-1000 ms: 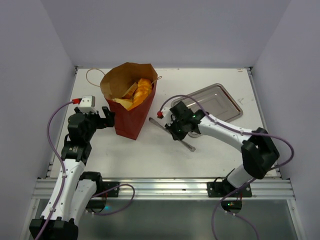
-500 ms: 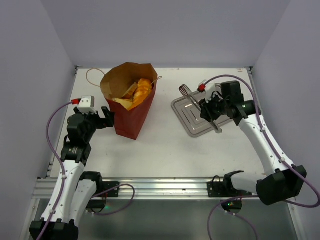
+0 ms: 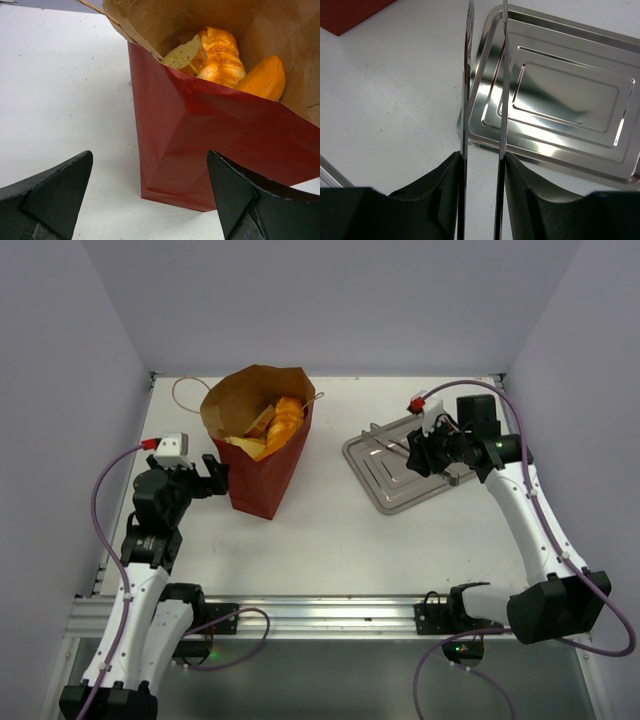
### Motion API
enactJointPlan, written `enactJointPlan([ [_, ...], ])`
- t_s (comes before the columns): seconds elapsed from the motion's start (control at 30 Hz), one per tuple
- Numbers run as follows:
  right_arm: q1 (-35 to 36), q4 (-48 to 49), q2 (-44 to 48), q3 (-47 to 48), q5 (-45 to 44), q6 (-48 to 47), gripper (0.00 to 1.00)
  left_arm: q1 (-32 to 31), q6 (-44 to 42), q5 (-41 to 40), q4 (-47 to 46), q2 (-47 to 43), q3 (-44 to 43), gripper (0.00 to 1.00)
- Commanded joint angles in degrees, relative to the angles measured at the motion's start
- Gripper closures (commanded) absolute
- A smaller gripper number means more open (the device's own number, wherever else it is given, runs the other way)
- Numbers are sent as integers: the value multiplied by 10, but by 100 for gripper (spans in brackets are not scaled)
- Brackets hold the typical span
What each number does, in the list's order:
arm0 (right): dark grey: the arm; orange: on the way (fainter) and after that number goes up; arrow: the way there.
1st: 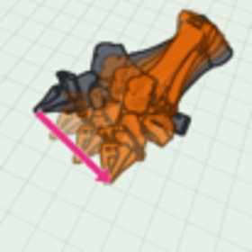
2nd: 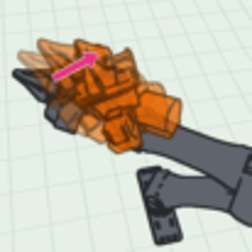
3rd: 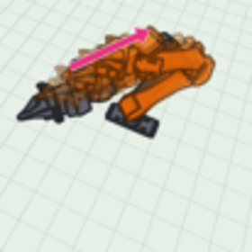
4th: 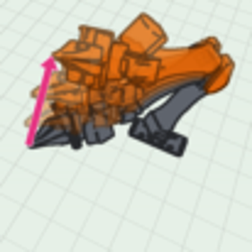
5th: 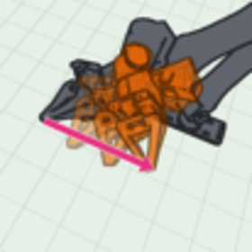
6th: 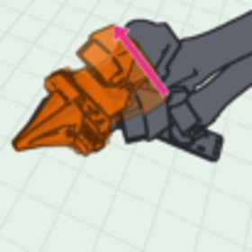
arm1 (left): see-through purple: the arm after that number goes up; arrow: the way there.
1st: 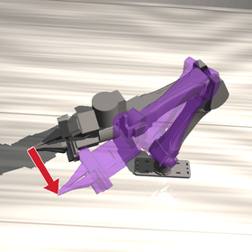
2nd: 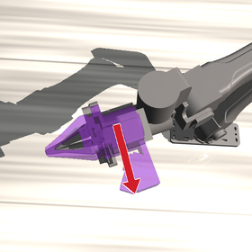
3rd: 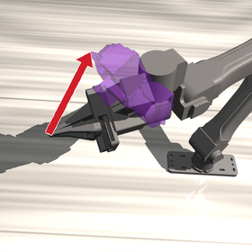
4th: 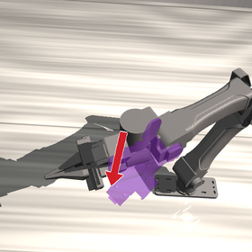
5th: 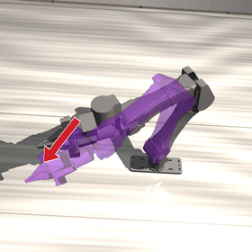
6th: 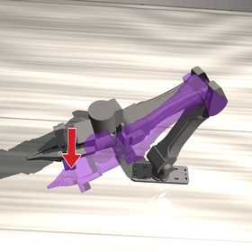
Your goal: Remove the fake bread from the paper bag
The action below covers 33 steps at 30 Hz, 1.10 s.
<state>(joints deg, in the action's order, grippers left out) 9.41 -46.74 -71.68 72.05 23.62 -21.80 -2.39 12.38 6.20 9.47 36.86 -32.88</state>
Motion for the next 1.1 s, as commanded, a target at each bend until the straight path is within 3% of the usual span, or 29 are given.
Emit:
enactJointPlan([
  [0.0,-4,-4,15,34,14,-10,59,-4,-6,1,-2,-22,-23,0],
  [0.33,-5,-7,37,50,49,14,61,-4,115,-21,99,-22,-172,0],
  [0.53,-4,-12,54,49,68,22,61,0,196,-20,171,138,-286,0],
  [0.67,-5,-19,62,59,79,27,61,48,253,60,217,275,-365,1],
  [0.93,-5,-22,66,70,101,34,62,107,276,94,232,337,-380,6],
  [1.07,-4,-16,60,78,114,41,62,107,275,136,193,374,-365,16],
])
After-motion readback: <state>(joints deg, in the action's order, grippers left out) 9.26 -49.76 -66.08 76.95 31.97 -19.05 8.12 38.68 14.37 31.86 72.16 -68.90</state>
